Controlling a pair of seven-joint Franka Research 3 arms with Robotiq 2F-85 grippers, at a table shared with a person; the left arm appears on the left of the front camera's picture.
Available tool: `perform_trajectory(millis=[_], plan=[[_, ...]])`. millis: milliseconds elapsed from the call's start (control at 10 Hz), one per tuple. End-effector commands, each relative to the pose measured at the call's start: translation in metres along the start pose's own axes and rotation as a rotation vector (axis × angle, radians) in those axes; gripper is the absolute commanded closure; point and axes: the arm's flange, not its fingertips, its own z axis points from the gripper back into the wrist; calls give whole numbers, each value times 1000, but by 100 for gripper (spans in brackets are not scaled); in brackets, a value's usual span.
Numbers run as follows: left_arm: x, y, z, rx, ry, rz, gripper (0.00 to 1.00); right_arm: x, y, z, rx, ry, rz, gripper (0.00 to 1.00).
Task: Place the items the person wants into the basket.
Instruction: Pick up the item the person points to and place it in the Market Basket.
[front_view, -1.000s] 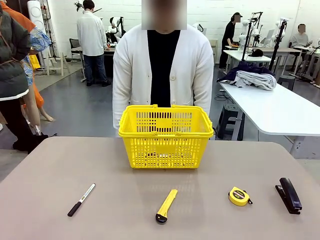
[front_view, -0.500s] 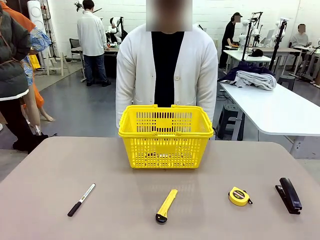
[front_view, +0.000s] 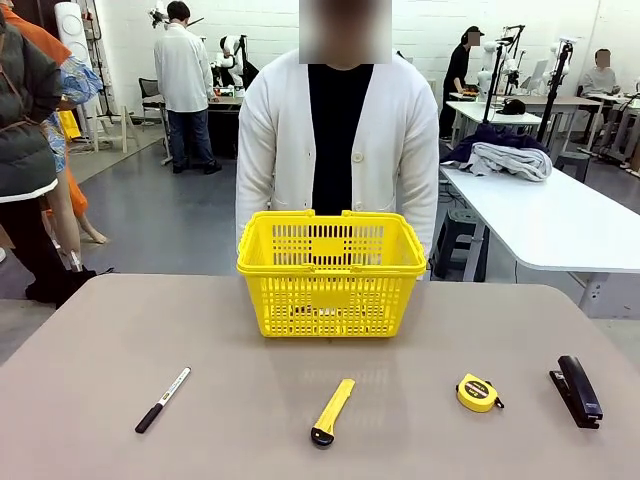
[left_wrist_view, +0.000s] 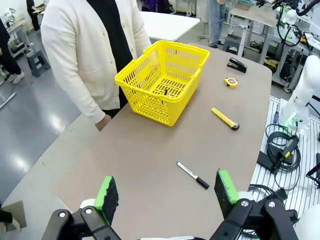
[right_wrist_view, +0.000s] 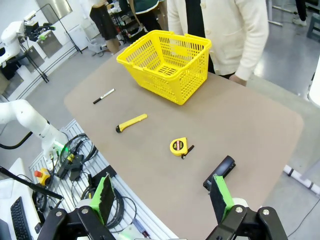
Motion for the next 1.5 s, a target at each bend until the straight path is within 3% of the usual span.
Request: perform_trajectory(millis=[0, 1400], plan=[[2, -1, 2, -12, -4, -5, 0, 2, 0, -1, 18, -24, 13, 0], [2, -1, 2, -12, -4, -5, 0, 2, 0, -1, 18, -24, 13, 0]])
